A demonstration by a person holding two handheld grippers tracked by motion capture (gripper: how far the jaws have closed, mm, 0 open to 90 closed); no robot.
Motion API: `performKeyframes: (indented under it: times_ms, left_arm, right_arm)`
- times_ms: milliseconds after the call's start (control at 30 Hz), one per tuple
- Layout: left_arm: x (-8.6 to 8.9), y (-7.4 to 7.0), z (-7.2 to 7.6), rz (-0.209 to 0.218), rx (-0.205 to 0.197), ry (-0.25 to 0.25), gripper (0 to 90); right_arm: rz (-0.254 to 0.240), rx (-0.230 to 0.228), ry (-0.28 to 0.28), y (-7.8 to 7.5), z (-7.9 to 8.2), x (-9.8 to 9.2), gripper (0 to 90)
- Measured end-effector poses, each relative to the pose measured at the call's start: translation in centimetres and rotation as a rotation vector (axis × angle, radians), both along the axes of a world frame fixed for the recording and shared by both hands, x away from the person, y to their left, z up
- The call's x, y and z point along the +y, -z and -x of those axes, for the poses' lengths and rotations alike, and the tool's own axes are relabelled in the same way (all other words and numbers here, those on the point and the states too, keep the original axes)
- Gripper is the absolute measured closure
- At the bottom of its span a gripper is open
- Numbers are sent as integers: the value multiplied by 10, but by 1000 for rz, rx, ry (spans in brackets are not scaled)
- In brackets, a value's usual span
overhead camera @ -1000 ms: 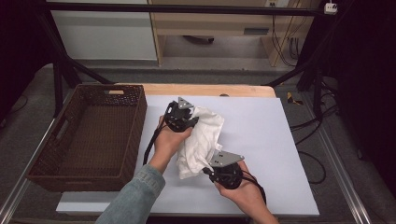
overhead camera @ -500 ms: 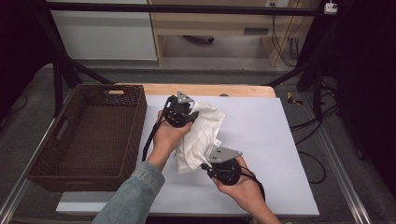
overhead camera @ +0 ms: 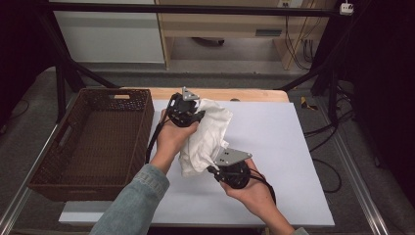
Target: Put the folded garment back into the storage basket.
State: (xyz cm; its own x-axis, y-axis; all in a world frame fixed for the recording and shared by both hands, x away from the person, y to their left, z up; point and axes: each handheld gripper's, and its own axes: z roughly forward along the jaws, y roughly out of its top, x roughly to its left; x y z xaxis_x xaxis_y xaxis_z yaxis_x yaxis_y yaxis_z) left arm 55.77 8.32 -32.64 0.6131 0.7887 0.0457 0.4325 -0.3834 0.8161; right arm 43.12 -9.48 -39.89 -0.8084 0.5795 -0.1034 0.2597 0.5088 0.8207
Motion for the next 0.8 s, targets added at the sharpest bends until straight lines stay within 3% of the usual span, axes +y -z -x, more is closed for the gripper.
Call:
performKeyframes:
  times_ms: [367,800]
  left_arm:
    - [16,-20,2,2,-22,-20,757]
    - [47,-44,3,10,-45,-57,757]
  right_arm:
    - [-6,-23,-18,-15,-4,11,830]
    - [-16,-40,-51,-35,-12,36,830]
